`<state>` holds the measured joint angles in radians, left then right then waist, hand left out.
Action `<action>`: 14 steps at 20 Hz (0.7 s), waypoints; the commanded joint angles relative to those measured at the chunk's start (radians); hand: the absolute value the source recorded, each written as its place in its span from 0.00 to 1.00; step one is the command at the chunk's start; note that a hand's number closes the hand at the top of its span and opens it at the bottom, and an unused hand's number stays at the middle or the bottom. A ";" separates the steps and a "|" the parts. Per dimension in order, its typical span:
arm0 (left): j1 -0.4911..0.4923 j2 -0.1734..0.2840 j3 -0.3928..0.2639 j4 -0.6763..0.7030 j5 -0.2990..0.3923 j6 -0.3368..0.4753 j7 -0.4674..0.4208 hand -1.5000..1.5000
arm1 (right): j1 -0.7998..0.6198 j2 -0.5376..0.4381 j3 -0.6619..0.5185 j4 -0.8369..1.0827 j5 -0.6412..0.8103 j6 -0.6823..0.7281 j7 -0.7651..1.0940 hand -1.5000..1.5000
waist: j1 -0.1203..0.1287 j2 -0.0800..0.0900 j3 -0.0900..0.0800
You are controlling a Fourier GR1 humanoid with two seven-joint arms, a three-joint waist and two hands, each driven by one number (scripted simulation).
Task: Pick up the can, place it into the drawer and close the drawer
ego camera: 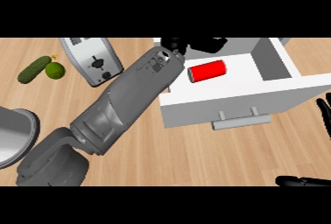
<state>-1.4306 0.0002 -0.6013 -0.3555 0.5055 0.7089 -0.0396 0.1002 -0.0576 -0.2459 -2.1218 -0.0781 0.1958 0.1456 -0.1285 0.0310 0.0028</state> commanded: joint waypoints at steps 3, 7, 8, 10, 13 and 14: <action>-0.011 0.000 -0.018 0.018 0.023 0.070 -0.020 0.00 | 0.021 -0.004 0.007 -0.043 -0.018 0.014 0.023 0.00 | -0.012 0.000 0.000; 0.006 0.000 -0.010 0.015 0.059 0.066 -0.037 0.00 | -0.005 -0.016 0.002 -0.043 0.018 0.002 0.001 0.00 | -0.011 0.005 0.000; 0.025 0.000 -0.008 -0.009 0.074 0.091 -0.046 0.00 | -0.002 -0.025 0.005 -0.040 0.049 0.005 -0.020 0.00 | -0.011 0.004 0.000; 0.017 0.000 -0.026 -0.029 0.086 0.092 -0.018 0.00 | -0.011 -0.054 -0.005 -0.069 0.098 -0.001 -0.029 0.00 | -0.001 -0.002 -0.001; 0.008 0.000 -0.018 -0.041 0.117 0.089 -0.010 0.00 | -0.033 -0.090 0.017 -0.070 0.187 0.008 -0.074 0.00 | 0.009 -0.001 -0.001; -0.010 0.000 0.023 -0.004 0.123 0.050 -0.046 0.00 | 0.003 -0.091 0.025 -0.102 0.206 0.017 -0.089 0.00 | 0.014 0.000 -0.002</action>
<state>-1.4237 0.0000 -0.6076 -0.3731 0.6003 0.7833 -0.0671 0.0938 -0.1185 -0.2358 -2.1915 0.0450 0.2051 0.0969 -0.1282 0.0314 0.0020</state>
